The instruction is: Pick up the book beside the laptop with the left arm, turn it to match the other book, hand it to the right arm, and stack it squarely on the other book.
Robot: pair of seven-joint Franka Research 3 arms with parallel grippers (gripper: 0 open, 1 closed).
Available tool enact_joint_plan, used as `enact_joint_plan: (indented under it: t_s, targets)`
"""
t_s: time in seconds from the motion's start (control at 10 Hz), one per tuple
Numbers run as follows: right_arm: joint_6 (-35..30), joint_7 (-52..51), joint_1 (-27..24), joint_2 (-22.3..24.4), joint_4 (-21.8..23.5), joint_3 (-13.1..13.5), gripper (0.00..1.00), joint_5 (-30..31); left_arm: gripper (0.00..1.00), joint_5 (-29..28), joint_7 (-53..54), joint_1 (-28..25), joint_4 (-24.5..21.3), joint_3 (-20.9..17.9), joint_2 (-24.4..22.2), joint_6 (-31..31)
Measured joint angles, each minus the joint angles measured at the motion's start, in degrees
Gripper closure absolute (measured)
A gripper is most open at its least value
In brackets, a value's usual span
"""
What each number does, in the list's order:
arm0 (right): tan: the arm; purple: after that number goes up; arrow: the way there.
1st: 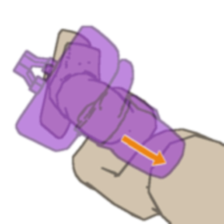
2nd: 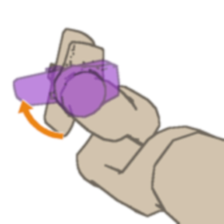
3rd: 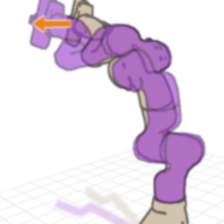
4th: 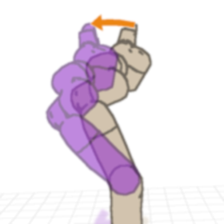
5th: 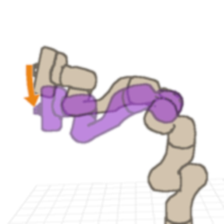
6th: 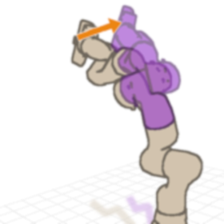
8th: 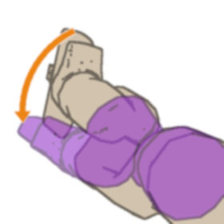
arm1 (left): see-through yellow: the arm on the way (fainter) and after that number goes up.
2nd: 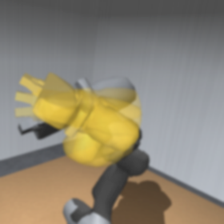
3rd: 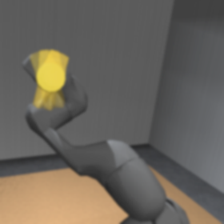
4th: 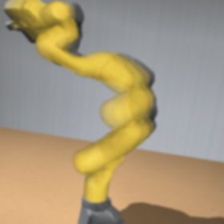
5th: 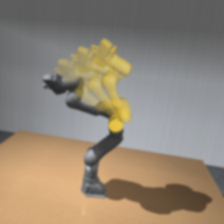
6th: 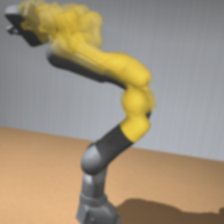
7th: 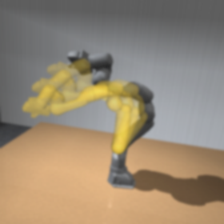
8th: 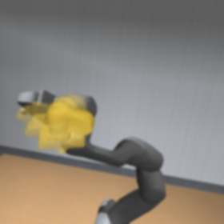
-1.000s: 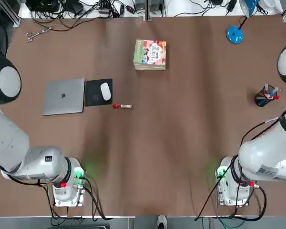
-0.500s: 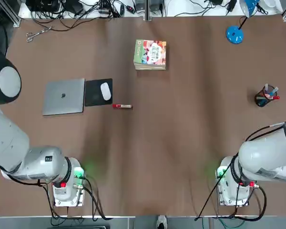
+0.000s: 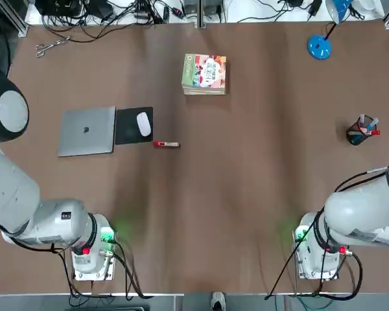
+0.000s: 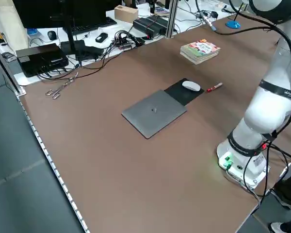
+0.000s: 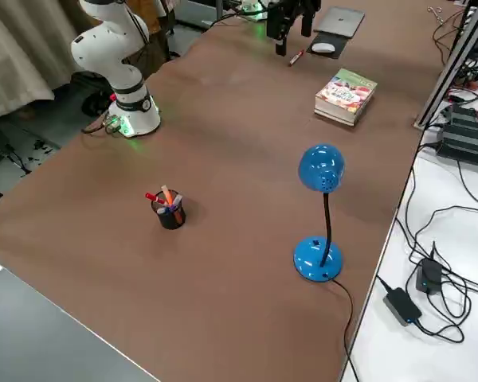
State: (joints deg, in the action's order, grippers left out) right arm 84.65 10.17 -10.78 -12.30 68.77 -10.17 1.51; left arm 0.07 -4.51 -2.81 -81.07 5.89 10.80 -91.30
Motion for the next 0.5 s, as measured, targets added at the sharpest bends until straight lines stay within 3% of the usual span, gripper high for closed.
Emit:
enact_joint_plan:
  t_s: [0.1,0.4,0.5]
  targets:
    - [0.05,-0.23,0.62,0.04,0.11,0.52,0.01,0.03,0.00,0.00,0.00,0.00,0.00,0.01,-0.10,0.00]
    - [3.99,-0.62,8.93,1.89,4.93,9.02,0.01,0.07,0.00,0.00,0.00,0.19,0.01,0.06,-0.29,0.00]
    - [4.34,-0.62,9.76,3.06,6.44,9.78,0.01,0.07,0.00,0.00,0.00,0.29,0.00,0.06,-0.28,0.00]
